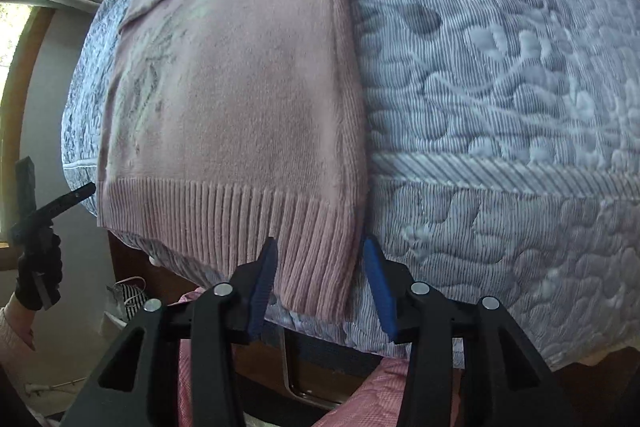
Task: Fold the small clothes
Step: 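Grasp the ribbed hem with the left gripper while the right gripper grasps it too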
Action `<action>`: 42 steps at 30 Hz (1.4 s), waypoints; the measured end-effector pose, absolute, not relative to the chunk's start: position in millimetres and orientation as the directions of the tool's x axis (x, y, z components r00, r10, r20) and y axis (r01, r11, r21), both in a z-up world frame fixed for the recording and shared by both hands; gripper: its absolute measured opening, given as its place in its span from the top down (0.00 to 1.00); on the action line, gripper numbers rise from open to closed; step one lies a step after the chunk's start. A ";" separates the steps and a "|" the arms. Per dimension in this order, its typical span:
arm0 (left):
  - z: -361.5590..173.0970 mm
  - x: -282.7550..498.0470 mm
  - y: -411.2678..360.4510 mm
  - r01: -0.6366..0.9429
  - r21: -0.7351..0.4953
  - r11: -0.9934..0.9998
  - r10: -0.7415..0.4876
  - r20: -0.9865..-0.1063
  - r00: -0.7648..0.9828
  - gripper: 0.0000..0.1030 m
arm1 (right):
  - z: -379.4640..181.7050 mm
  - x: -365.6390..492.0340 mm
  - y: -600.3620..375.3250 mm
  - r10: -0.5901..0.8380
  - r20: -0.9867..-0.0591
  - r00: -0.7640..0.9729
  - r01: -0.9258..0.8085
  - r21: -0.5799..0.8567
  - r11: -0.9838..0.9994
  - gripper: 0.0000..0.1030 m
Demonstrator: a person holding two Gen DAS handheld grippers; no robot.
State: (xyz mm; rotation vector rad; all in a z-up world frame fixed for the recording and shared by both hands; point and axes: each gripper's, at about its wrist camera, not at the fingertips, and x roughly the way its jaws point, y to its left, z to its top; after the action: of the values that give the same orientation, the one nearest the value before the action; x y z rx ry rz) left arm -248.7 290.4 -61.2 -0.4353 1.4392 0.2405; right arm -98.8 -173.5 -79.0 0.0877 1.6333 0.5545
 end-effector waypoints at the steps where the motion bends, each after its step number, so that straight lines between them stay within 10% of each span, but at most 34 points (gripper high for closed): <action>1: -63.4 -252.6 292.1 -0.419 -0.155 0.895 -0.113 -0.986 0.125 0.42 | -81.5 -101.0 -172.7 0.373 -0.914 -0.158 -0.261 0.403 0.877 0.56; 15: -97.1 -265.2 297.5 -0.473 -0.263 0.841 -0.234 -0.965 0.120 0.41 | -112.6 -107.0 -163.9 0.416 -0.883 -0.219 -0.180 0.456 0.872 0.56; 20: -102.6 -259.0 288.7 -0.487 -0.330 0.808 -0.307 -0.943 0.128 0.69 | -116.6 -106.4 -162.7 0.429 -0.874 -0.230 -0.175 0.471 0.865 0.67; 22: -107.6 -260.2 288.6 -0.500 -0.374 0.781 -0.357 -0.925 0.133 0.83 | -117.2 -104.4 -164.5 0.458 -0.854 -0.246 -0.150 0.500 0.853 0.86; 42: -29.9 -175.6 320.0 -0.379 -0.611 0.695 -0.443 -0.779 0.443 0.86 | -42.9 -4.5 -170.9 0.740 -0.670 -0.068 -0.088 0.742 0.664 0.90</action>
State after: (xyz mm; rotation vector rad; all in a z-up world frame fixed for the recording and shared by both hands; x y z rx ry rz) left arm -175.6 320.0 -29.9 -0.8502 1.1500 -0.0466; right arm -4.5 -170.9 -42.9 0.5689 1.4947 0.7436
